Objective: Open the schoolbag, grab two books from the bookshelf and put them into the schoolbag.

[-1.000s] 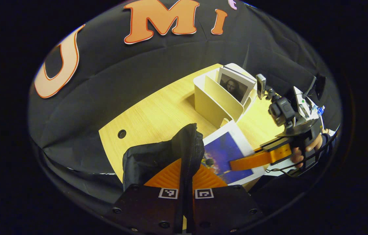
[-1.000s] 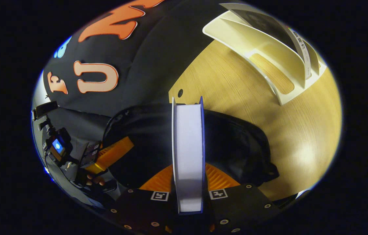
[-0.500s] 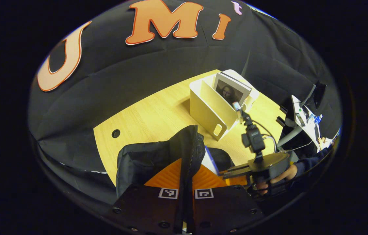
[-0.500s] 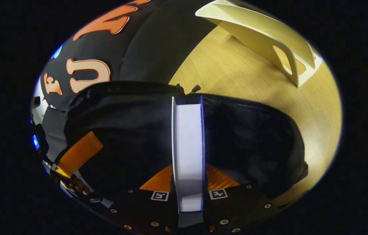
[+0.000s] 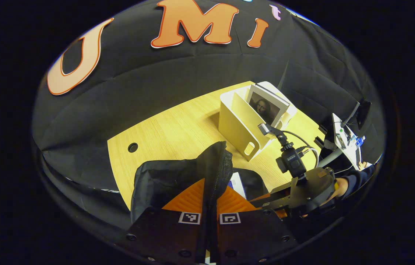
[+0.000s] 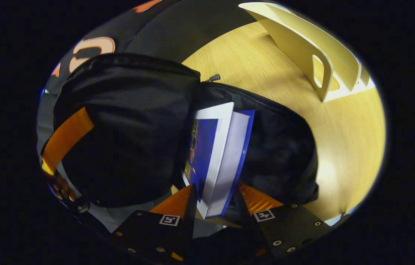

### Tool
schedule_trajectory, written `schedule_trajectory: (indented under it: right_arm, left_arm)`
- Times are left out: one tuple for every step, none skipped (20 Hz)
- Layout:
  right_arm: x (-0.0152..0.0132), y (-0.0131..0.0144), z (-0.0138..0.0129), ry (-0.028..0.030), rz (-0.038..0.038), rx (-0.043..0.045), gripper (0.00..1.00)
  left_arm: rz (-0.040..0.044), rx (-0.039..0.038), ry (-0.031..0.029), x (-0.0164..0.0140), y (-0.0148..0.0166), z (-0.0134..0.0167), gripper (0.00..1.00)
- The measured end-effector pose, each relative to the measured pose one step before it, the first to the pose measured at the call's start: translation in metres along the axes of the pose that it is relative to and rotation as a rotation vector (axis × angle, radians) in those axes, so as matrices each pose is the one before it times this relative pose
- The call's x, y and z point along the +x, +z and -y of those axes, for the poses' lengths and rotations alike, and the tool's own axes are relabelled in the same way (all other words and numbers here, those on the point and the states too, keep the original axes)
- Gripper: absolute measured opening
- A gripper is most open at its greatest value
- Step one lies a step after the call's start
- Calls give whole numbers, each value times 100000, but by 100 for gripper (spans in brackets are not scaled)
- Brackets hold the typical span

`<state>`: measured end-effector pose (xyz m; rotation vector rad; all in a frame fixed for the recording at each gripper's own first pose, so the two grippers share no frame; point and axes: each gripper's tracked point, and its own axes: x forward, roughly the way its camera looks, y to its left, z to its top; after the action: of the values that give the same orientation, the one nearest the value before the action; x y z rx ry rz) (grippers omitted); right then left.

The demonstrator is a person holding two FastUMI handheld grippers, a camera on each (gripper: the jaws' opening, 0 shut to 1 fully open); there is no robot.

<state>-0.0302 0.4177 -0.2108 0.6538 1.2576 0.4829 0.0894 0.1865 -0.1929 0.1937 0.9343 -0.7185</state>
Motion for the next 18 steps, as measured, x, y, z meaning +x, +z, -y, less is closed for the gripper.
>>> schedule_trajectory:
  right_arm:
    - [-737,-772,222,434,-2400,-665,64]
    - [-1034,-221,265,-1318,-603,-1315,67]
    - [-1407,-295,830,-2571,-42,-2469,68]
    - [-1322,151,1028,-2984,666,-3221,68]
    - [-1306,328,1105,-3109,737,-2797,68]
    - [-1546,347,1210,-3140,772,-2003,68]
    - [-1589,514,1244,-3037,878,-1990,73]
    - [-1457,773,1403,-3277,1706,-2715,77]
    - [-1514,962,1706,-4825,1905,-2749,85]
    - [-1403,958,1624,-4042,1582,-2736,88]
    - [-1377,892,1489,-3775,1388,-1651,92]
    - [-1361,949,1209,-1905,811,-1116,95]
    - [-1352,1084,1087,-1392,556,-572,97]
    - [-1319,1230,1319,-1840,992,-1090,98]
    - [-1019,1203,1578,-2647,1079,-1214,98]
    - [-730,1276,1597,-2974,889,-1214,98]
    - [-600,1385,1529,-2676,1007,-280,98]
    - [-421,1316,1118,-1879,649,44,98]
  left_arm:
    - [-230,-38,269,108,-30,162,5]
    - [-398,42,-106,116,-31,261,5]
    - [-369,286,200,140,-177,129,5]
    - [299,12,202,224,94,174,5]
    - [-290,24,342,112,-78,108,5]
    - [-6,-255,819,135,-95,-179,5]
    - [-119,-325,405,-98,-6,-8,5]
    - [13,-335,363,89,-27,196,5]
    - [-155,-254,273,72,-133,90,5]
    - [43,-207,437,198,-7,50,5]
    - [-133,-371,374,-10,-61,163,5]
    - [81,-508,302,243,-73,53,5]
    - [-172,-710,338,66,7,150,5]
    - [-86,-934,451,143,-132,79,5]
    - [-151,-960,389,74,-17,51,5]
    - [-68,-841,378,134,-116,2,5]
    - [-195,-792,404,27,-24,70,5]
    - [-234,-825,495,85,-36,127,5]
